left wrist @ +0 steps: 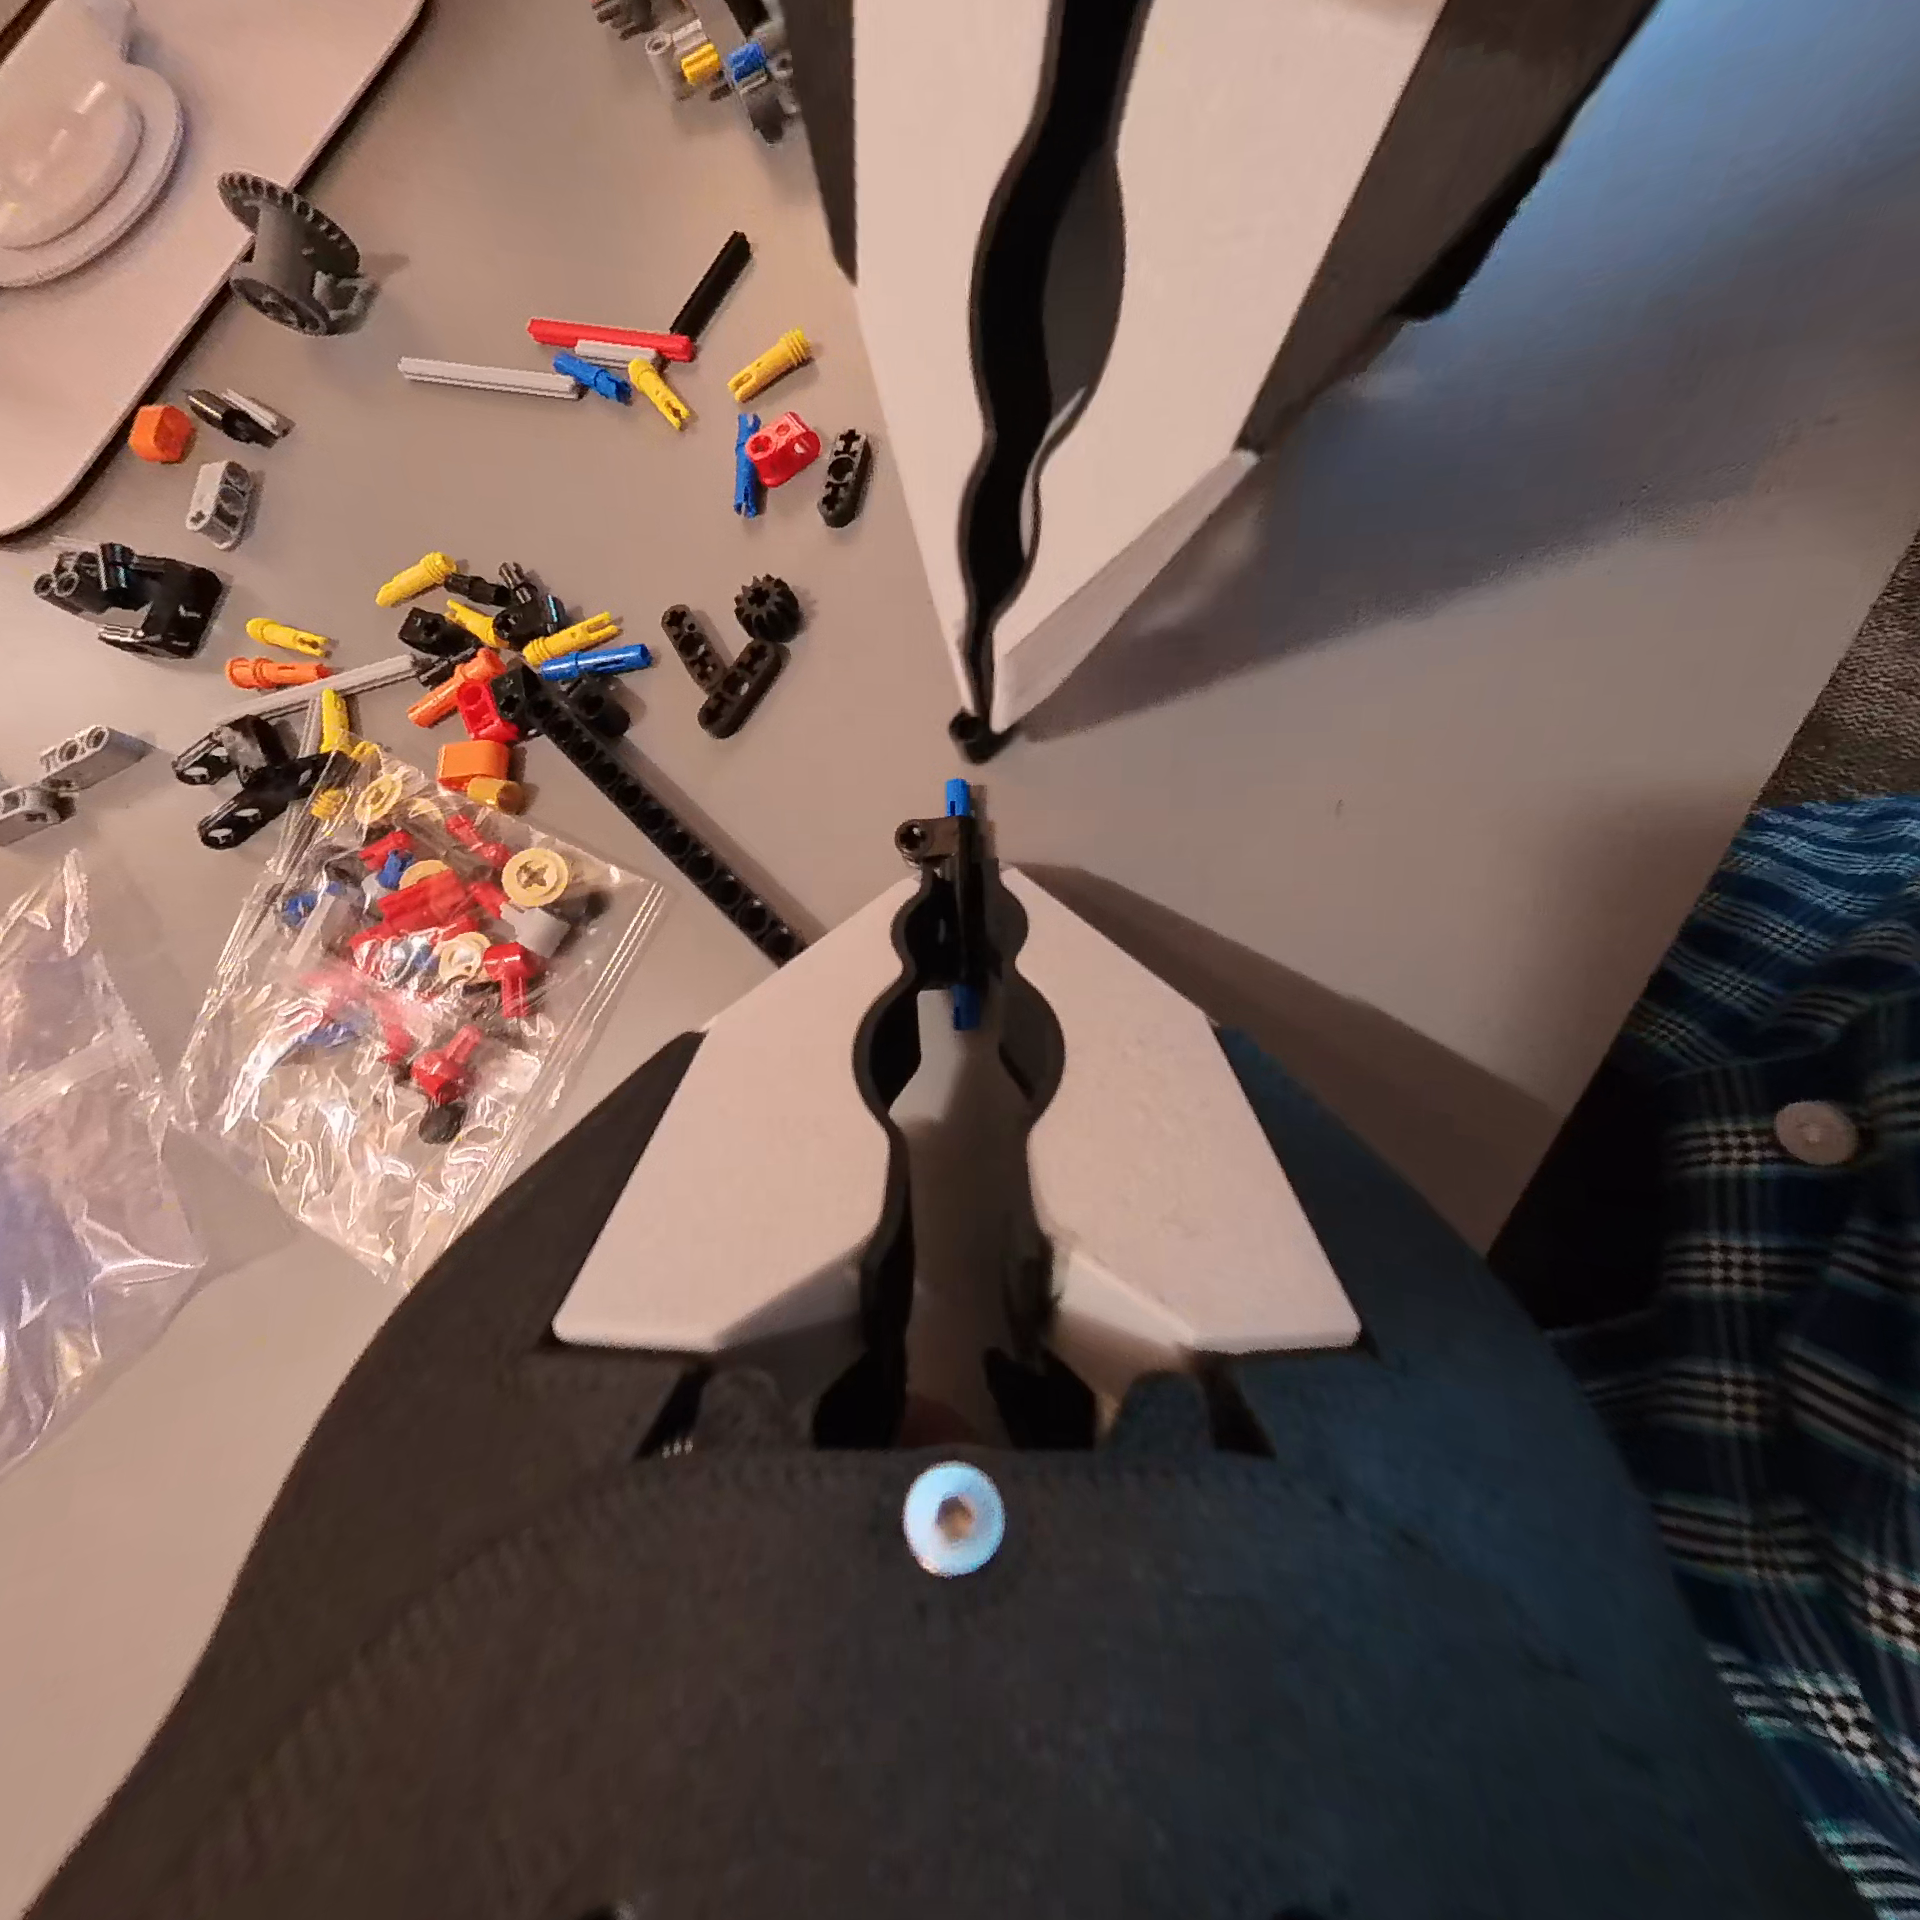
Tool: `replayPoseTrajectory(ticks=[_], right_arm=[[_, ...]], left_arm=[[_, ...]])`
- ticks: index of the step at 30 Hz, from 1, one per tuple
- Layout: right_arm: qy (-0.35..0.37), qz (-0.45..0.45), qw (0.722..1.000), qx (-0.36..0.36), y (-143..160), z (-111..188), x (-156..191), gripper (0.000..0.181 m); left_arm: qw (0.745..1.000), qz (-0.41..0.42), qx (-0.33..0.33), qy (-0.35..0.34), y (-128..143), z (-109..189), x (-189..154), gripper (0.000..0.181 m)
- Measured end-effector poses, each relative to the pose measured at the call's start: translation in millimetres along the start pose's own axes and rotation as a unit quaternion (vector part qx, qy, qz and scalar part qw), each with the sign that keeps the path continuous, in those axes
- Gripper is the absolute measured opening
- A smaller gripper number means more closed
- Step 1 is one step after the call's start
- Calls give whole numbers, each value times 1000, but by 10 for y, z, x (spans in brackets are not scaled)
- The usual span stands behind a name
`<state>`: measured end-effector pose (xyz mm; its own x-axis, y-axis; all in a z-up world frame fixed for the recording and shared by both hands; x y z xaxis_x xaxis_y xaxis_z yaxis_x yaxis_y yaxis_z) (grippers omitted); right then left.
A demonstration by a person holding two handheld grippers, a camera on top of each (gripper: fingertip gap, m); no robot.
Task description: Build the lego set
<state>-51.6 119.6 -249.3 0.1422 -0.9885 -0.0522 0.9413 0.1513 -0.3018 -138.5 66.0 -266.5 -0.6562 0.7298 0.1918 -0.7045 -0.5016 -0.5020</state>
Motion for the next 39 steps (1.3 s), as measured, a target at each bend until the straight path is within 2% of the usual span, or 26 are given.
replayPoseTrajectory(ticks=[3,7,10,19,22,25,32,39], right_arm=[[22,-18,1000,5,-1,-8,11,0],[-16,-102,994,-19,13,-17,-62,0],[-9,-126,992,-18,38,-13,-108,0],[50,-123,991,-5,64,-6,-102,15],[65,-121,990,-21,64,41,-99,17],[92,-112,989,-7,80,17,-121,18],[99,-103,990,-18,40,38,-97,17],[87,-84,993,3,80,-46,-6,13]], left_arm=[[1000,-4,-1,0,6,2,4,5],[1000,-10,-2,-1,8,2,4,5],[1000,-12,-3,1,10,2,7,5],[1000,-20,-5,8,13,2,20,5],[1000,-23,-6,8,12,0,21,5],[1000,-26,-7,10,11,-1,25,5],[999,-31,-8,6,18,5,24,5],[999,-31,-8,6,19,5,25,5]])
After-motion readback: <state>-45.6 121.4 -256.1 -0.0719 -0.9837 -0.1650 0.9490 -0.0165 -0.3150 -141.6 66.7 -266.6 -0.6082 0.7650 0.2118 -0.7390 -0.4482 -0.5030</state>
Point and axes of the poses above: each gripper's, where its closed fingertips meet, z back along the fingers, y out of its underside, x = y × z across the jaws, the point moved 7 cm from there along z, back along the fingers, and after that the axes turned 15 degrees about x, right-handed, at the moved point
